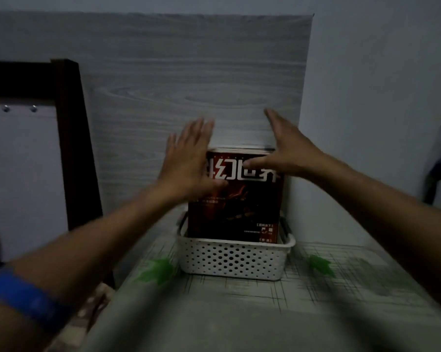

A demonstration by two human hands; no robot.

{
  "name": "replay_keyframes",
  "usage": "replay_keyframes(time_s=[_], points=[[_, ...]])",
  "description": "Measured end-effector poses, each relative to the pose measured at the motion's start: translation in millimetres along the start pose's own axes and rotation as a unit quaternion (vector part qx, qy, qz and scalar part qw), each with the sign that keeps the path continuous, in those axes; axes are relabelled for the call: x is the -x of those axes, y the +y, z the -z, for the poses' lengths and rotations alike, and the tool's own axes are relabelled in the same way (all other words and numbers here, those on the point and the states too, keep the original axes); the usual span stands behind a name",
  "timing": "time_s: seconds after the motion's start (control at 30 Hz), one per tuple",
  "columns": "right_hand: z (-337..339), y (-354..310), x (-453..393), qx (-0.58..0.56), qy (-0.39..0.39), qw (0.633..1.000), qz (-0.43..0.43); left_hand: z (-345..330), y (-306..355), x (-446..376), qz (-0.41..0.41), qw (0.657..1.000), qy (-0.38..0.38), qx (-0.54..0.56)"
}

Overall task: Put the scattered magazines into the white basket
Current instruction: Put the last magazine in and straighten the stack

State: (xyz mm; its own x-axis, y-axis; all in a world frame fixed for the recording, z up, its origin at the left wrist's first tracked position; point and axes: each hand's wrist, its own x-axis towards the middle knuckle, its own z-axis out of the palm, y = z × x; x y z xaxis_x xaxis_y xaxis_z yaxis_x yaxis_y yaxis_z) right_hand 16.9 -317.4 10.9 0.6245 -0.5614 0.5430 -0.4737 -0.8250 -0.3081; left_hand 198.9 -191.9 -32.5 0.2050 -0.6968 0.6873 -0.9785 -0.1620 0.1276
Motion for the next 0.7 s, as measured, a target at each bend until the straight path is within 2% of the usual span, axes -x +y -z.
replay_keyframes(time_s=[0.03, 0.07, 0.1, 0.13, 0.23, 0.37, 0.43, 0.5, 0.53, 0.57, 0.6, 0.63, 0.67, 0.7], points=[[-1.4, -6.4, -6.1, 0.067, -0.052, 0.996, 0.011, 7.3, 2.2, -13.5, -0.038, 0.996, -0.062, -0.060], [-5.3, -9.9, -8.8, 0.113, -0.094, 0.989, 0.010, 12.0, 4.7, -23.9, -0.046, 0.989, -0.123, -0.068], [-10.8, -8.9, -9.8, 0.140, -0.111, 0.984, 0.005, 13.0, 6.1, -30.0, -0.036, 0.984, -0.169, -0.049], [-15.7, -6.4, -8.9, 0.147, -0.106, 0.983, 0.002, 10.9, 6.1, -32.6, -0.025, 0.983, -0.182, -0.030], [-24.9, -2.4, -8.2, 0.145, -0.057, 0.988, 0.009, 0.1, 5.4, -32.0, -0.033, 0.992, -0.114, -0.041], [-32.6, -4.9, -5.1, 0.251, -0.039, 0.967, -0.035, -6.0, 5.0, -24.6, -0.032, 0.993, -0.077, -0.079], [-40.1, -2.2, 21.4, 0.260, 0.063, 0.964, -0.011, -11.9, -1.6, 8.3, 0.027, 0.999, 0.005, -0.046], [-53.1, 11.5, 68.4, 0.129, 0.179, 0.975, -0.015, -22.5, -13.7, 64.6, 0.164, 0.977, 0.075, 0.110], [-62.6, 20.9, 96.8, 0.016, 0.195, 0.979, -0.064, -29.1, -22.0, 97.8, 0.233, 0.949, 0.060, 0.204], [-74.1, 30.8, 126.3, -0.118, 0.175, 0.969, -0.131, -36.1, -30.7, 128.5, 0.278, 0.918, 0.016, 0.283], [-86.4, 36.7, 154.0, -0.258, 0.124, 0.938, -0.195, -42.2, -36.1, 153.8, 0.305, 0.890, -0.046, 0.335], [-99.7, 41.3, 176.4, -0.351, 0.058, 0.902, -0.244, -48.7, -39.7, 170.3, 0.314, 0.874, -0.109, 0.354], [-111.8, 43.8, 190.7, -0.365, -0.009, 0.894, -0.260, -55.4, -39.6, 177.4, 0.302, 0.878, -0.166, 0.332], [-124.7, 48.3, 200.7, -0.317, -0.059, 0.916, -0.238, -67.3, -35.3, 183.3, 0.276, 0.892, -0.201, 0.295]])
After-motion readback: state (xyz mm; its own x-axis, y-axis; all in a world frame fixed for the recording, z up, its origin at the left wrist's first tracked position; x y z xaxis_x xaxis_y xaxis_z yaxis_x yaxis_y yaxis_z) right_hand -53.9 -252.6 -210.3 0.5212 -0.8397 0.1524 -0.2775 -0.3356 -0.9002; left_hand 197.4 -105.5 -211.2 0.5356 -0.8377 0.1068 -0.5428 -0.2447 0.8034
